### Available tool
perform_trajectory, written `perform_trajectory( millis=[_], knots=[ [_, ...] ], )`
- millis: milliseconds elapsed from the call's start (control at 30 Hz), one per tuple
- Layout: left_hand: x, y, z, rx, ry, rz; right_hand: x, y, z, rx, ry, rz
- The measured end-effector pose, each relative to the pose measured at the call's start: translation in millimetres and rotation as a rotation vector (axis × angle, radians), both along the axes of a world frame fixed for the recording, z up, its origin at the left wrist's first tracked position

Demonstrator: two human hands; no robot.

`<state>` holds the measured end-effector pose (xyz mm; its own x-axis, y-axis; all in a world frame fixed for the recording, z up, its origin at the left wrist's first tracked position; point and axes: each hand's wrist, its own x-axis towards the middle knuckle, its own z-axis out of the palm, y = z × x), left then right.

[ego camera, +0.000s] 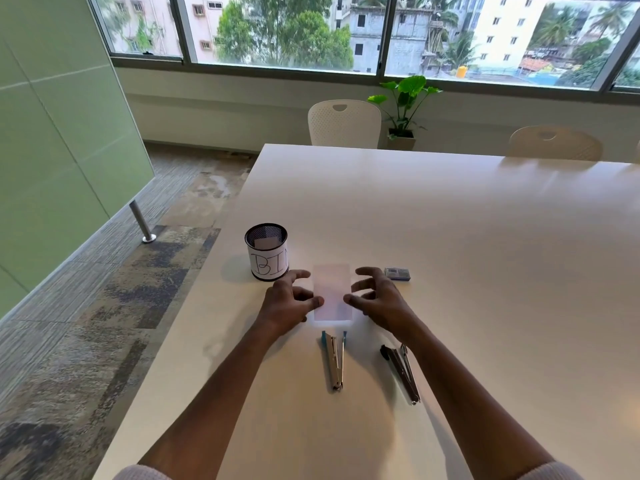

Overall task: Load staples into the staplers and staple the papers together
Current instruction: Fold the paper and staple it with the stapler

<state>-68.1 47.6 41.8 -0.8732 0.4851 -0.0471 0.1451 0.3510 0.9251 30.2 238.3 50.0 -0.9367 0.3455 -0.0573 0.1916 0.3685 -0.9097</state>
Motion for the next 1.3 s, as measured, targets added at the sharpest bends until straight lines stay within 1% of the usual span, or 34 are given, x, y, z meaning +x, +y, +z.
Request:
perform_trajectory(
  millis=[100,233,300,367,467,533,600,667,767,867,967,1133,1300],
  knots=[
    [4,-1,8,0.013,0.063,-0.01,5,-5,9,-0.125,0.083,-0.049],
    [11,-3,20,0.094,0.137,0.015,10,-10,24,-0.253,0.137,-0.119],
    [14,-3,25,0.135,0.123,0.051,13,-12,32,-0.292,0.187,-0.12],
    [16,-4,29,0.193,0.02,0.073,18,-13,39,-0.326,0.238,-0.101],
    [22,-10,37,0.326,-0.239,-0.003,27,-16,47,-0.379,0.275,-0.065],
    [30,-13,43,0.35,-0.309,-0.055,32,-18,52,-0.417,0.275,-0.028],
    [35,-13,49,0.357,-0.328,-0.074,37,-19,56,-0.451,0.258,-0.003],
    [40,-14,52,0.365,-0.316,-0.071,40,-20,58,-0.463,0.231,0.014],
    [47,-15,55,0.379,-0.245,-0.064,42,-22,59,-0.49,0.196,0.041],
    [53,-15,55,0.415,-0.189,-0.052,43,-25,58,-0.581,0.211,0.04],
    [56,-15,54,0.464,-0.192,-0.038,45,-30,53,-0.644,0.236,0.011],
    [62,-15,53,0.571,-0.189,-0.014,49,-34,44,-0.577,0.279,-0.023],
    [59,-18,54,0.531,-0.157,-0.036,53,-38,42,-0.527,0.33,-0.032]
  ],
)
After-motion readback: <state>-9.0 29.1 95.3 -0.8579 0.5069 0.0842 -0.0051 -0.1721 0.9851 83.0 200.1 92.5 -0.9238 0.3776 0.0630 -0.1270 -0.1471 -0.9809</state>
